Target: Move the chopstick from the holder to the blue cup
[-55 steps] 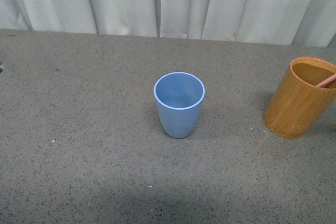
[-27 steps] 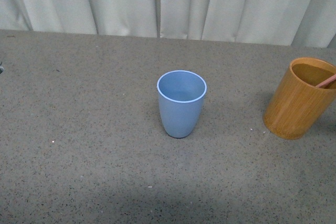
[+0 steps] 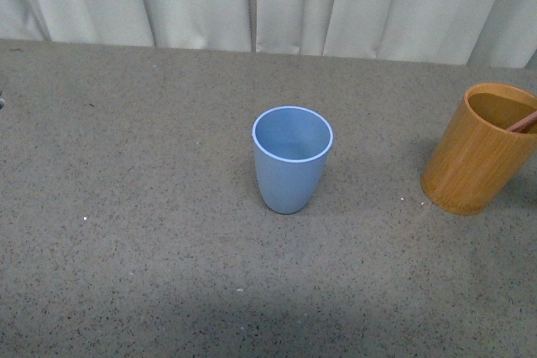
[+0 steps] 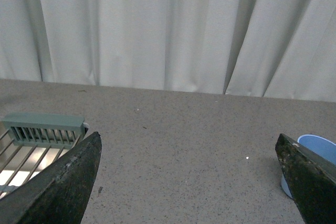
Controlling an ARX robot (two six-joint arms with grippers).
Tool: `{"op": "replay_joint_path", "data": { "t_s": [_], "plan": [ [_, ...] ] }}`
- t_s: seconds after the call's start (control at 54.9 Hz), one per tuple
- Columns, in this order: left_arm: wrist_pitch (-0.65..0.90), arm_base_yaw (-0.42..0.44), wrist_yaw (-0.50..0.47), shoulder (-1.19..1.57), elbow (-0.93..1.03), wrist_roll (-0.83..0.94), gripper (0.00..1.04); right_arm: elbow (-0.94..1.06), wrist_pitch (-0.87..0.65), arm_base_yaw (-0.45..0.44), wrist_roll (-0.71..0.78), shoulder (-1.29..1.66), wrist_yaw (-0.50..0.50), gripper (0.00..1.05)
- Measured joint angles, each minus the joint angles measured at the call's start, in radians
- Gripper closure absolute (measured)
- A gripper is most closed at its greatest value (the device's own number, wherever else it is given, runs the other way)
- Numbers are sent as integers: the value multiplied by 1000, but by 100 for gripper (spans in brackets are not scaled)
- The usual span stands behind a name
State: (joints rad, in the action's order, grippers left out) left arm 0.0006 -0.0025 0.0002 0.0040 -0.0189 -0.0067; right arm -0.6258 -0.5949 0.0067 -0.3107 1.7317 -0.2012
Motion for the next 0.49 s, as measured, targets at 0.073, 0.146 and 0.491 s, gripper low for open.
{"op": "replay_joint_path", "data": {
  "t_s": [0.073,0.146,0.491],
  "plan": [
    [0,0,0,0,0,0,7,0,-8,6,-8,4,4,62],
    [0,0,0,0,0,0,7,0,-21,13,-16,6,12,77],
    [0,0,0,0,0,0,7,-7,-86,29,-71,0,73,102]
  ]
}}
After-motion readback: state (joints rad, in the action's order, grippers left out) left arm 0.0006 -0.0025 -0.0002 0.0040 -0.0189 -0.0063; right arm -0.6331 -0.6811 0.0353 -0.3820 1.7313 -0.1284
